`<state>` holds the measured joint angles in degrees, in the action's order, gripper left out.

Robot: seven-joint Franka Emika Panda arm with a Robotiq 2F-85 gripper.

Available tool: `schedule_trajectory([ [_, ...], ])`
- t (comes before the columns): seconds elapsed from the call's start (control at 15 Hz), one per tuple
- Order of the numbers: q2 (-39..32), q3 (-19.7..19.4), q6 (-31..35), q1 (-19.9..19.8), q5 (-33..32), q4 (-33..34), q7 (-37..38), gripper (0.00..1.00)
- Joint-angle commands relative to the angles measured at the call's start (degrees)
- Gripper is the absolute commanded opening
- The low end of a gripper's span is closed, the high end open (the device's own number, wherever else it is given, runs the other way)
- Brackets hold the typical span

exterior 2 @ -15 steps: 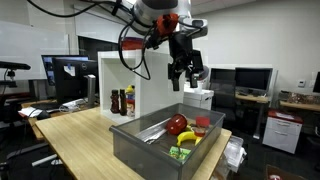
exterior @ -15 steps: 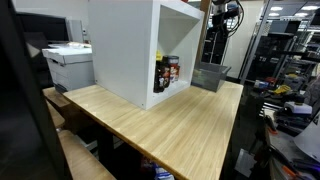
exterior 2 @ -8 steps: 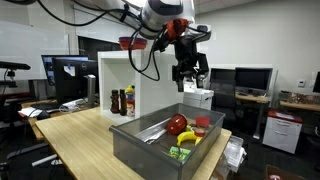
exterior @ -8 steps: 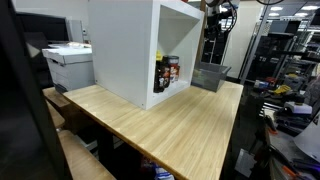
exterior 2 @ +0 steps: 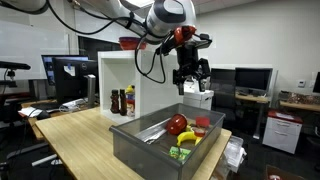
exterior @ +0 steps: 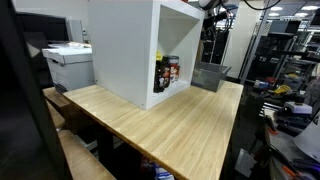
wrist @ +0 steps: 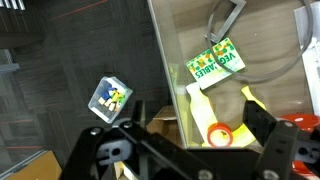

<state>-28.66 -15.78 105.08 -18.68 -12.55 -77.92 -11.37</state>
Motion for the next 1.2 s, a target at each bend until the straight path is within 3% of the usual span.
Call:
schedule_trajectory([
  [0.0, -2.21, 1.45, -2.14, -1.42, -0.55, 3.46, -4.71, 1.00],
  [0.6, -3.41, 4.12, 6.07, -4.48, 1.30, 3.33, -13.35, 1.00],
  [1.13, -6.10, 5.47, 14.36, -4.90, 0.48, 3.39, -18.94, 1.00],
])
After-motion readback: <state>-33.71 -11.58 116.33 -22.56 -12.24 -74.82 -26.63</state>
